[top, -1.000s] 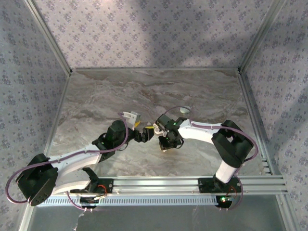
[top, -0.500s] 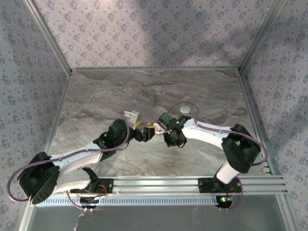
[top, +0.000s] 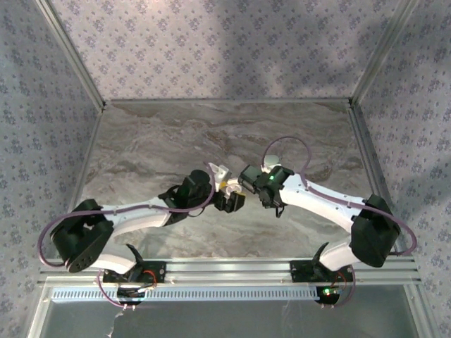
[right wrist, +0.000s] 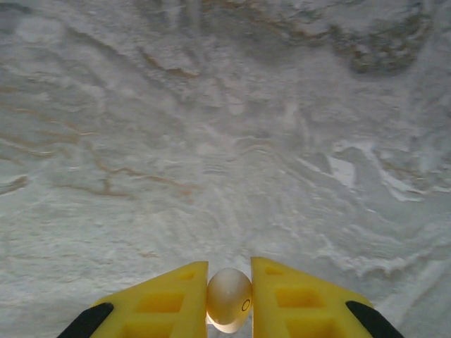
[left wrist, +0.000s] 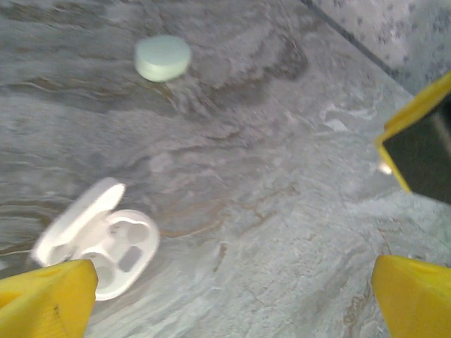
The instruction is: Insert the wireless bluetooth earbuds into the charging case
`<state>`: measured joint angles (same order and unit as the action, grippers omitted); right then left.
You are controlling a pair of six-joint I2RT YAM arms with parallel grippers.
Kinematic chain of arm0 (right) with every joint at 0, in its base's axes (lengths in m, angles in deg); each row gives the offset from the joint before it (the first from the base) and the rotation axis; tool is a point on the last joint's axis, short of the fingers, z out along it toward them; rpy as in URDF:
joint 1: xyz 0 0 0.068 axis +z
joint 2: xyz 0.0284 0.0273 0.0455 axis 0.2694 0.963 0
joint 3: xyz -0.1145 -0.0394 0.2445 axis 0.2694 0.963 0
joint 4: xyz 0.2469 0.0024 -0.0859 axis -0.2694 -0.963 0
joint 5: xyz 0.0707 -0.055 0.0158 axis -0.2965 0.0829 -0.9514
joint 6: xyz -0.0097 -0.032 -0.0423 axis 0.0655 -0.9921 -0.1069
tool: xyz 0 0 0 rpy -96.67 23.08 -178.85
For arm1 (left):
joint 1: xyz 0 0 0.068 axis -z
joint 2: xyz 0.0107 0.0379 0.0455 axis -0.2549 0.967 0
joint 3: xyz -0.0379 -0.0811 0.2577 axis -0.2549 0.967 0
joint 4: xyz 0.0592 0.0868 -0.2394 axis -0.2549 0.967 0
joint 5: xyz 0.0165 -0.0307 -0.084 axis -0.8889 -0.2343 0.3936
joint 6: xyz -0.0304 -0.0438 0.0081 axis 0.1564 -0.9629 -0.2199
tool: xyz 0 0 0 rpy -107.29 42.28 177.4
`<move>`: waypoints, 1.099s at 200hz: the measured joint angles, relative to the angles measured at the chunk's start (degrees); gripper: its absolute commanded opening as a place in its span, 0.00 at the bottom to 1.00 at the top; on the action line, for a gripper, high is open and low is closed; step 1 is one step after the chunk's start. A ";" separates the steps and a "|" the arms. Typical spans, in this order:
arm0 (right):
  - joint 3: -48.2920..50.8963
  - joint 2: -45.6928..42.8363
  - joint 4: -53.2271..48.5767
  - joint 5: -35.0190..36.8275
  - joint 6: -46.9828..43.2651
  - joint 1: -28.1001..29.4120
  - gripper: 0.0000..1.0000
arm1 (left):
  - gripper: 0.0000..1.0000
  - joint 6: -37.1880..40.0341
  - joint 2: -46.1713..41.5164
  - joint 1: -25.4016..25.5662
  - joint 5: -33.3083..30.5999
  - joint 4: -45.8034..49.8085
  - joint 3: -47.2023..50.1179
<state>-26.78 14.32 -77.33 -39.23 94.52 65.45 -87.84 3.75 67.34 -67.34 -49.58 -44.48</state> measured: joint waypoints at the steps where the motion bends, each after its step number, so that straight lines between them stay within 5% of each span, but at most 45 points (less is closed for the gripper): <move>1: 0.00 -0.02 -0.09 0.11 0.02 0.00 0.20 | 1.00 0.07 0.09 0.09 0.02 0.07 -0.09; 58: -0.39 -1.38 -3.10 3.26 1.05 0.09 0.21 | 1.00 2.23 1.68 2.56 -0.63 2.38 -1.51; 92: -2.36 -0.31 -2.93 3.26 0.79 0.11 0.21 | 1.00 2.58 -5.05 1.57 -5.05 2.12 1.99; 184: -21.73 22.10 -8.70 10.29 -0.52 6.47 0.20 | 1.00 -10.45 -20.13 -22.27 -6.49 -0.72 13.97; 220: -25.77 28.74 -9.94 12.26 -1.84 8.35 0.20 | 1.00 -14.45 -20.46 -26.86 -4.46 -1.33 15.69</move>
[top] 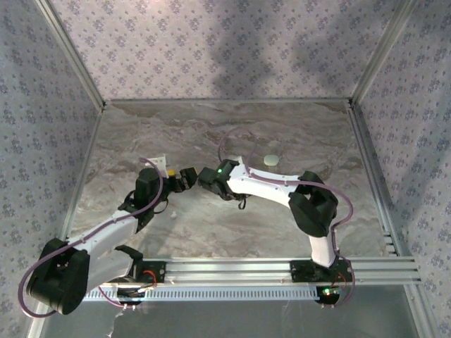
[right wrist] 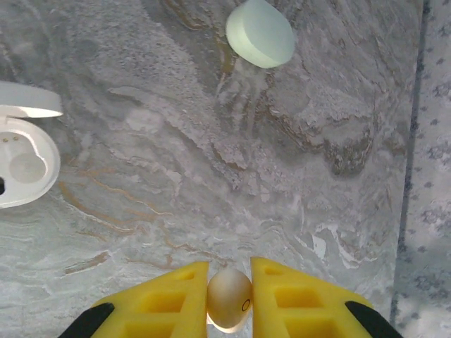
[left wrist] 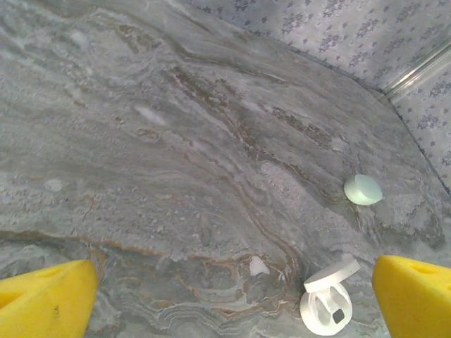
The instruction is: Insert the wireless bluetooth earbuds into the charging case
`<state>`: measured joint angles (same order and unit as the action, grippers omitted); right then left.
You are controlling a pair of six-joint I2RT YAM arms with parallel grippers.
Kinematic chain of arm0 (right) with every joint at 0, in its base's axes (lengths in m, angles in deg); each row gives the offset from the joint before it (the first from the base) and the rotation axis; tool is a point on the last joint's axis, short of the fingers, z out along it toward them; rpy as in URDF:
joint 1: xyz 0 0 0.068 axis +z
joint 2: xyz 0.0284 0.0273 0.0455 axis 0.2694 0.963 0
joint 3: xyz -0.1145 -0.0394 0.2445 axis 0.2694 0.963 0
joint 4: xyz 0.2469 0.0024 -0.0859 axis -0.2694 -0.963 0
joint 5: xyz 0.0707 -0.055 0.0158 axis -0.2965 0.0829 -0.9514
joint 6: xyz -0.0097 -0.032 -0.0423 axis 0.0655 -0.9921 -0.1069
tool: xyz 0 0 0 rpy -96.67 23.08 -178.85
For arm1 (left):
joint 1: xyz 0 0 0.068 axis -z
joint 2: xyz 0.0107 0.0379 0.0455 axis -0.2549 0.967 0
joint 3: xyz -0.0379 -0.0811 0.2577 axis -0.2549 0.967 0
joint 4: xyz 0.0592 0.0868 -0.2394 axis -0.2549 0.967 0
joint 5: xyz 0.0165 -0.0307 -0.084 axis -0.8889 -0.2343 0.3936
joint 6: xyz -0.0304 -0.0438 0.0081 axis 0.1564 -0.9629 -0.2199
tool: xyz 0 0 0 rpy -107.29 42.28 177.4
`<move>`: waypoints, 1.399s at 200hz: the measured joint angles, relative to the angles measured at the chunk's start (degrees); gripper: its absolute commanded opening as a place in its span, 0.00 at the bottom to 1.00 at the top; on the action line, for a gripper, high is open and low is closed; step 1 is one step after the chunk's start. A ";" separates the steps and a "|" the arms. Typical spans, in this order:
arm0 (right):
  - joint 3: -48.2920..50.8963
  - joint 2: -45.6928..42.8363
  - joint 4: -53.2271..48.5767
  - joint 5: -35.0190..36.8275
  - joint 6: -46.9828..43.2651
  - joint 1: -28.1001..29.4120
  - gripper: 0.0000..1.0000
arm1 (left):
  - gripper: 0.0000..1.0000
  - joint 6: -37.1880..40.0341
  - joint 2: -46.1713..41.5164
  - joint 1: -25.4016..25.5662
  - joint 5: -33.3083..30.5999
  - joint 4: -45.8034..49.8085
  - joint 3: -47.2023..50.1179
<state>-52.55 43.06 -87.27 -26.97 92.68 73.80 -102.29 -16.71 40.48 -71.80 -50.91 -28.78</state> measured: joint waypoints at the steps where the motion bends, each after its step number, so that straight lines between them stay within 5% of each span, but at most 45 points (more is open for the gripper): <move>1: -0.02 0.13 0.09 -0.02 -0.20 0.02 0.20 | 1.00 -0.15 0.00 -0.02 0.13 0.00 0.02; 129: -2.14 6.05 13.81 -3.93 -13.33 -1.88 0.19 | 1.00 -1.86 0.04 -0.52 2.03 -0.59 0.42; 280: -2.75 8.39 17.64 -5.07 -15.69 -2.89 0.19 | 1.00 -1.86 0.13 -0.98 0.50 0.35 0.92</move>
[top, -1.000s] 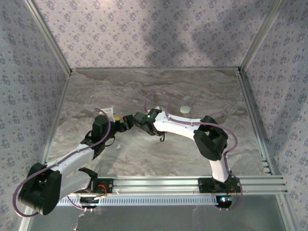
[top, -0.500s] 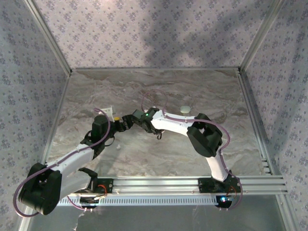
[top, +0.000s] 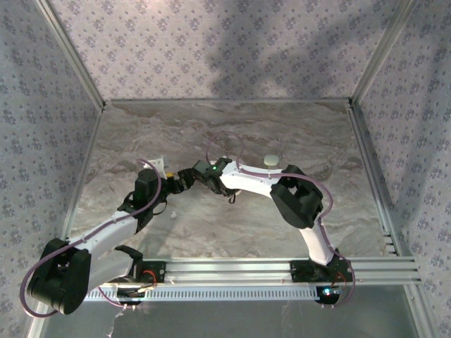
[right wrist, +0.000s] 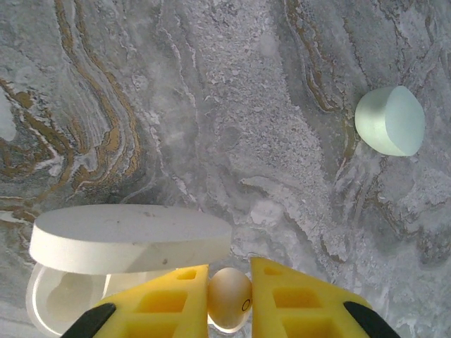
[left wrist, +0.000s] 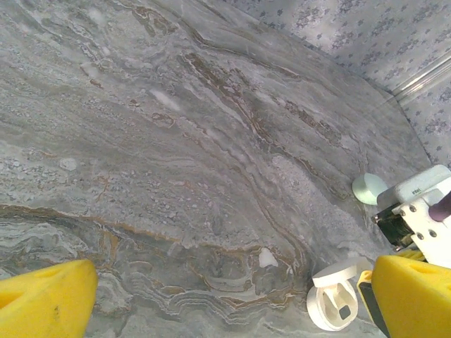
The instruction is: Insert the wireless bluetooth earbuds into the charging case
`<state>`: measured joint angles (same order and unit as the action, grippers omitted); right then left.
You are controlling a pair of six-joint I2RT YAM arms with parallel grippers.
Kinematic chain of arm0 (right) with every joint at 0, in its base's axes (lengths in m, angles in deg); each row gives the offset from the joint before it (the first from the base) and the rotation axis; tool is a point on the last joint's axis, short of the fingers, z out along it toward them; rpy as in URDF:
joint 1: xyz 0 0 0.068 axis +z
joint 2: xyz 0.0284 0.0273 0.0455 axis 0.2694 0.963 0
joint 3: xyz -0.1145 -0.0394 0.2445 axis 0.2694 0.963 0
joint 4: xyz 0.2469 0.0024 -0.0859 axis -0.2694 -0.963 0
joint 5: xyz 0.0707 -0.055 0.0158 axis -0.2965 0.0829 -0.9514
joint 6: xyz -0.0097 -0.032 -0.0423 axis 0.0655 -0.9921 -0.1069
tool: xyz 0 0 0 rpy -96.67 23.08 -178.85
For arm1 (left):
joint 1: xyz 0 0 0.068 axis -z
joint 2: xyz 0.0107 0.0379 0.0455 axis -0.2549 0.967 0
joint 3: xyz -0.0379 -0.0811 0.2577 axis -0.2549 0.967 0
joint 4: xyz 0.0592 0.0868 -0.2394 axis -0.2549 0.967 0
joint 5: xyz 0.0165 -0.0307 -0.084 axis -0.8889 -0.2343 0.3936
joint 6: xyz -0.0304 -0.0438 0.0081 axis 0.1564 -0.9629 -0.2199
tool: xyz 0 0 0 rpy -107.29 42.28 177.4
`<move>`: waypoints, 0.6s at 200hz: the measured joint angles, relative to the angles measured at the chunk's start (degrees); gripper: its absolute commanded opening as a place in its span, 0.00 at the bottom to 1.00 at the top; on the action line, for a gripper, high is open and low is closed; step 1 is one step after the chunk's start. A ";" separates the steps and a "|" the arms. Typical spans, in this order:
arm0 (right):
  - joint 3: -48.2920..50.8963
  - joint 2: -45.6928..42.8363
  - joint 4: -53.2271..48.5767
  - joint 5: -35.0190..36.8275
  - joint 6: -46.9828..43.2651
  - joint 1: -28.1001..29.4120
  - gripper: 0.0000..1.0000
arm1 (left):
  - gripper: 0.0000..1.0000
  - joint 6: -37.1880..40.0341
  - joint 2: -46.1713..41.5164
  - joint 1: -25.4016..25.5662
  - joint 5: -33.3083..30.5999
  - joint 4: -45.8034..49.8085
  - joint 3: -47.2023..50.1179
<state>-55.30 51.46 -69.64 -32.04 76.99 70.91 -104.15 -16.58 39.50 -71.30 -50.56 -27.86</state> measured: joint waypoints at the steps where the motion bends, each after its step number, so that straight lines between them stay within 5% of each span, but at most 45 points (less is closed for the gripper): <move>1: 0.00 0.02 0.02 0.00 0.00 0.00 0.19 | 1.00 0.00 0.00 0.00 -0.02 0.00 0.00; 120: -0.07 0.94 0.79 -1.09 -0.17 -0.17 0.19 | 1.00 0.00 -0.02 0.00 -0.63 0.35 0.48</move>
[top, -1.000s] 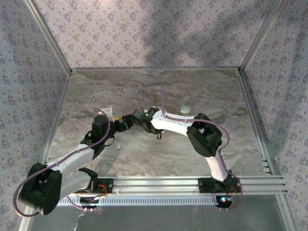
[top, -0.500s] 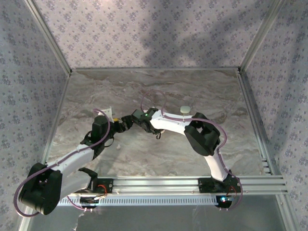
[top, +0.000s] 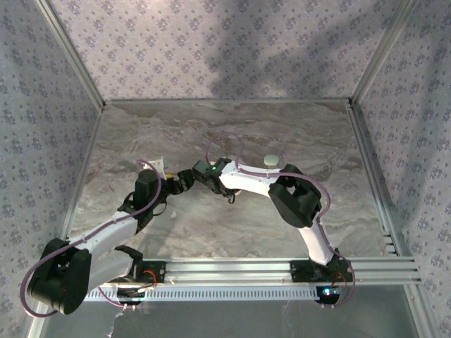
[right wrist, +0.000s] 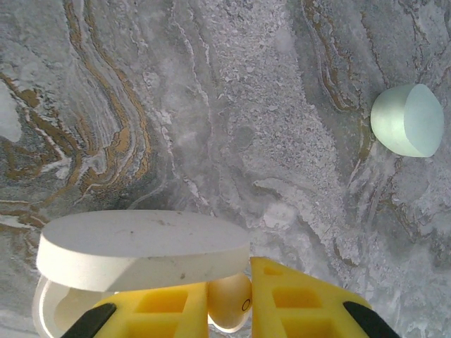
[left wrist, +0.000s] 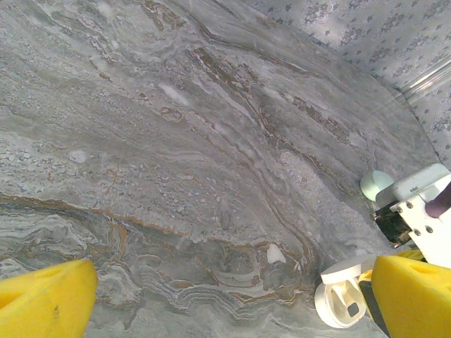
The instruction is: Insert the wireless bluetooth earbuds into the charging case
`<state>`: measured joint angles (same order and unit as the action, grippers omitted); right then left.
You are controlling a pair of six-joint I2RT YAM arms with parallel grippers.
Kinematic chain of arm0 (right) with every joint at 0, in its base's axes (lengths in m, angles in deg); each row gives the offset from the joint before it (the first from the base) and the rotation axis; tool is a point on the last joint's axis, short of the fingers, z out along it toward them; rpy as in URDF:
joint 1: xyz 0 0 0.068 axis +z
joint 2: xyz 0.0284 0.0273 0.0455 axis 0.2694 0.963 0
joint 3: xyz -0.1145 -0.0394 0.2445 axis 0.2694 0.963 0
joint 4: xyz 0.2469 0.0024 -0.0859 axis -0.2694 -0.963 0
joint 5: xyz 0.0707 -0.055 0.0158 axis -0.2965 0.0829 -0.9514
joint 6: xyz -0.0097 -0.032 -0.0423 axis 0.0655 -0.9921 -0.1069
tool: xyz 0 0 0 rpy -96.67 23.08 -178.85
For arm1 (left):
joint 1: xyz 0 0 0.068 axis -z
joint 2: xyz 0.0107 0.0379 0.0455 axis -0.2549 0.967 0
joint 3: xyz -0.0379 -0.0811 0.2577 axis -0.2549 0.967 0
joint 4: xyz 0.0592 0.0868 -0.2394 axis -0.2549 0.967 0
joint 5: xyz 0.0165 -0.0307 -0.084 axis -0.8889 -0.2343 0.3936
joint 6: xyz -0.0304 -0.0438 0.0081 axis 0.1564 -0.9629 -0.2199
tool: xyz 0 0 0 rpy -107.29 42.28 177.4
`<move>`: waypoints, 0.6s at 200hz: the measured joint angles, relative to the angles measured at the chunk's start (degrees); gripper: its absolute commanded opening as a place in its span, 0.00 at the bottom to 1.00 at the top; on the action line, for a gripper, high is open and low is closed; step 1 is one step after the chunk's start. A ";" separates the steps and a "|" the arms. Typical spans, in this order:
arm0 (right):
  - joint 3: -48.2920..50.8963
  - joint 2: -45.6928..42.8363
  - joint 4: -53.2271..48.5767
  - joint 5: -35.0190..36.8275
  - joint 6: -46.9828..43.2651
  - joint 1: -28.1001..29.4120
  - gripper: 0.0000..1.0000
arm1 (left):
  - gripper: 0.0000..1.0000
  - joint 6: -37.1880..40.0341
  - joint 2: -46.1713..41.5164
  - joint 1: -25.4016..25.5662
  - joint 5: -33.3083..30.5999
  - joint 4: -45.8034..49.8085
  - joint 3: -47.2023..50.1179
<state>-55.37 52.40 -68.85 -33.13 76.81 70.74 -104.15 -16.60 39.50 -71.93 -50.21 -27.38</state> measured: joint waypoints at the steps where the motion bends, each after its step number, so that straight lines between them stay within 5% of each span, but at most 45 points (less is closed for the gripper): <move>1: 0.00 0.00 0.00 -0.02 0.00 0.00 0.19 | 1.00 0.00 0.00 0.00 -0.02 0.00 0.00; 120: -0.13 1.20 0.87 -1.05 0.02 0.48 0.19 | 1.00 0.02 -1.68 0.00 -1.40 1.62 1.07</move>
<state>-55.50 53.60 -67.97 -34.18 76.83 71.22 -104.13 -18.28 39.50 -73.33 -48.60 -26.31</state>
